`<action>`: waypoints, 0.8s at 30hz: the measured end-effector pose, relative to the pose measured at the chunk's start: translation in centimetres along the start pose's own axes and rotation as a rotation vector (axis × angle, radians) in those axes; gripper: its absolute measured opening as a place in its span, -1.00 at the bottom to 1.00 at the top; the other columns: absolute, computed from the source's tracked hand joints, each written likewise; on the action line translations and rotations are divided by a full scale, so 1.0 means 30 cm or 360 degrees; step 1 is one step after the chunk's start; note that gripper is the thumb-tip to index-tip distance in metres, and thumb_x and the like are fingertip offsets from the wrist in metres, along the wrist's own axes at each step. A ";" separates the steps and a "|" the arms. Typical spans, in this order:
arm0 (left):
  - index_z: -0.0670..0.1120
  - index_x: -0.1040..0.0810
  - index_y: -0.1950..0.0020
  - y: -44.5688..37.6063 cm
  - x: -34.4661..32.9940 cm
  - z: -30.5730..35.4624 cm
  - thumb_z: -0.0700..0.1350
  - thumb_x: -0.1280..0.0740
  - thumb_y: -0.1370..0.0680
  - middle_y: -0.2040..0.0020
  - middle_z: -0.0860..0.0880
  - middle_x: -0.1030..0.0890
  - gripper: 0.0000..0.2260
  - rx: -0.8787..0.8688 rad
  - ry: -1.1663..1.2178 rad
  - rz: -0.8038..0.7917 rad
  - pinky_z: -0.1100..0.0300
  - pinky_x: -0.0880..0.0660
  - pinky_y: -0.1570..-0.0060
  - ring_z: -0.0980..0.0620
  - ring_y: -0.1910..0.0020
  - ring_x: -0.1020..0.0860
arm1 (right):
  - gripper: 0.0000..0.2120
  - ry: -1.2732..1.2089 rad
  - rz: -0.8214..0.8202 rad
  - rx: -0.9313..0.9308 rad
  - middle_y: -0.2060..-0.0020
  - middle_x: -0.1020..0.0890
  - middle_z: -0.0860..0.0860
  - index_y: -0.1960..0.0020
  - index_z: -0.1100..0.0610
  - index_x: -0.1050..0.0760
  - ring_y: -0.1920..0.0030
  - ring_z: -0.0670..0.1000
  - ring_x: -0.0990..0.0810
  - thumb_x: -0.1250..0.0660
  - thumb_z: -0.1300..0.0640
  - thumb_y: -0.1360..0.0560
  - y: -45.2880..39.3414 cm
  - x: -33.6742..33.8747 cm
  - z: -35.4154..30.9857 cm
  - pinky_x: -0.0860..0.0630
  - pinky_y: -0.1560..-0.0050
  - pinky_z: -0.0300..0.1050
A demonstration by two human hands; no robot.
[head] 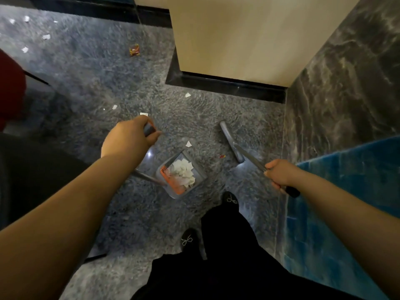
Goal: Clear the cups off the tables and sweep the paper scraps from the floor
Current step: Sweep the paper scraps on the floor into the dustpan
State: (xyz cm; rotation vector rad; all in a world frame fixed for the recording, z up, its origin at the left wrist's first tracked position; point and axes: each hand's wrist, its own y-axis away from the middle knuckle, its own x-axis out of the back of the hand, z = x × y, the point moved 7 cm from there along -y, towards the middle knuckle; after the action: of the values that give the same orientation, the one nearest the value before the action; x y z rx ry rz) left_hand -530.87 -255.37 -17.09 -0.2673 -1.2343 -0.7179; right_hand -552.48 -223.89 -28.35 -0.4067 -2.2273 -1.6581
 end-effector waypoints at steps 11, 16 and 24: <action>-0.04 -0.48 -0.06 -0.081 -0.007 0.083 0.11 -0.31 -0.57 0.11 -0.14 -0.58 -0.77 0.0352 -0.0021 0.0026 0.02 -0.45 0.24 -0.20 0.11 -0.55 | -0.60 0.0552 -0.0406 0.0191 0.36 -0.53 0.15 -0.44 0.24 -0.27 0.42 0.06 -0.46 -0.17 0.17 -0.63 -0.126 0.074 -0.242 -0.42 0.32 -0.11; -0.03 -0.43 0.02 -0.051 -0.005 0.056 0.09 -0.33 -0.56 0.19 -0.08 -0.47 -0.79 0.0608 0.0013 0.0073 0.04 -0.39 0.26 -0.15 0.19 -0.46 | -0.52 0.0743 -0.0518 0.0310 0.39 -0.53 0.14 -0.51 0.16 -0.17 0.47 0.04 -0.45 -0.18 0.15 -0.63 -0.125 0.055 -0.311 -0.39 0.46 -0.18; 0.01 -0.46 -0.01 -0.024 0.001 0.042 0.12 -0.32 -0.56 0.17 -0.09 -0.57 -0.80 0.0564 0.0000 0.0062 -0.04 -0.55 0.24 -0.16 0.18 -0.55 | -0.58 0.0612 -0.0550 0.0301 0.30 -0.53 0.12 -0.46 0.05 -0.29 0.44 -0.01 -0.45 -0.23 0.11 -0.61 -0.083 0.092 -0.322 -0.38 0.51 -0.23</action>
State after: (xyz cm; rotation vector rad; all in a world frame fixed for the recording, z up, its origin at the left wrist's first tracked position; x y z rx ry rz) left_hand -532.29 -255.23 -16.79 0.0013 -1.3279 -0.4549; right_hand -555.12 -233.78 -26.76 0.3371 -2.2094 -1.4999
